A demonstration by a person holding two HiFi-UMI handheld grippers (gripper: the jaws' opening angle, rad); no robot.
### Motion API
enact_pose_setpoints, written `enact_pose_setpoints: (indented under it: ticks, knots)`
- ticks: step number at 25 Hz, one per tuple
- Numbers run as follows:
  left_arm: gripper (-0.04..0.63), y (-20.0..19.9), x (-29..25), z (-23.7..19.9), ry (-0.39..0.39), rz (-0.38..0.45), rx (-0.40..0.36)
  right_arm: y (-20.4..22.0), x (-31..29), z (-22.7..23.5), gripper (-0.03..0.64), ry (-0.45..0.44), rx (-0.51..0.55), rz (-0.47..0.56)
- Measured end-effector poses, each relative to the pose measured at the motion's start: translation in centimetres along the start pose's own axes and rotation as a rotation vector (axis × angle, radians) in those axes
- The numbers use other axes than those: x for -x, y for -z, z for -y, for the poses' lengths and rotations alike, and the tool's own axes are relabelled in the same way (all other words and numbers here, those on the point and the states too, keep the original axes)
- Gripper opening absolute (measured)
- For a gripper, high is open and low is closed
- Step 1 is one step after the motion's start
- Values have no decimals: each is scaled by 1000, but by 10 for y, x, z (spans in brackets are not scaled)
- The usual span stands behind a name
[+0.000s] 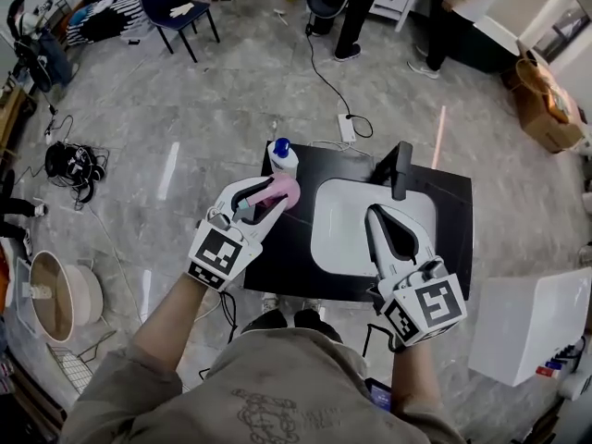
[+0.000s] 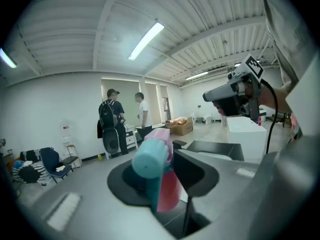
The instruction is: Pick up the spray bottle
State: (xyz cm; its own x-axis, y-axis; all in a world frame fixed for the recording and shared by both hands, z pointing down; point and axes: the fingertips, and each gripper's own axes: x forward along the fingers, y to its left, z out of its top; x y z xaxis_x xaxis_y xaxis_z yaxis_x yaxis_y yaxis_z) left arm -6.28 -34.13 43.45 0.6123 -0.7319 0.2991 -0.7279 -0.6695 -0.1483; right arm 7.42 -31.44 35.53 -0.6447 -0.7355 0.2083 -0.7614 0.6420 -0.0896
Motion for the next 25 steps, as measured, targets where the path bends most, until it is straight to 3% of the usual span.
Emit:
enact_pose_setpoints:
  ticks: [6,12,18,25]
  knots:
    - [138,-49,35,-9,-63,47,2,-45,21,-9,29,-10,36,93]
    - [138,-81,68,-3,-98,109,0,-63,41,-17,29,-28,68,133]
    - [138,-91,90,3,-82,125,-42,-61,41,-27,29,-76,61,114]
    - [138,-76,107,4,-132,81,-58,-34,33,-34,28,-137,71,41]
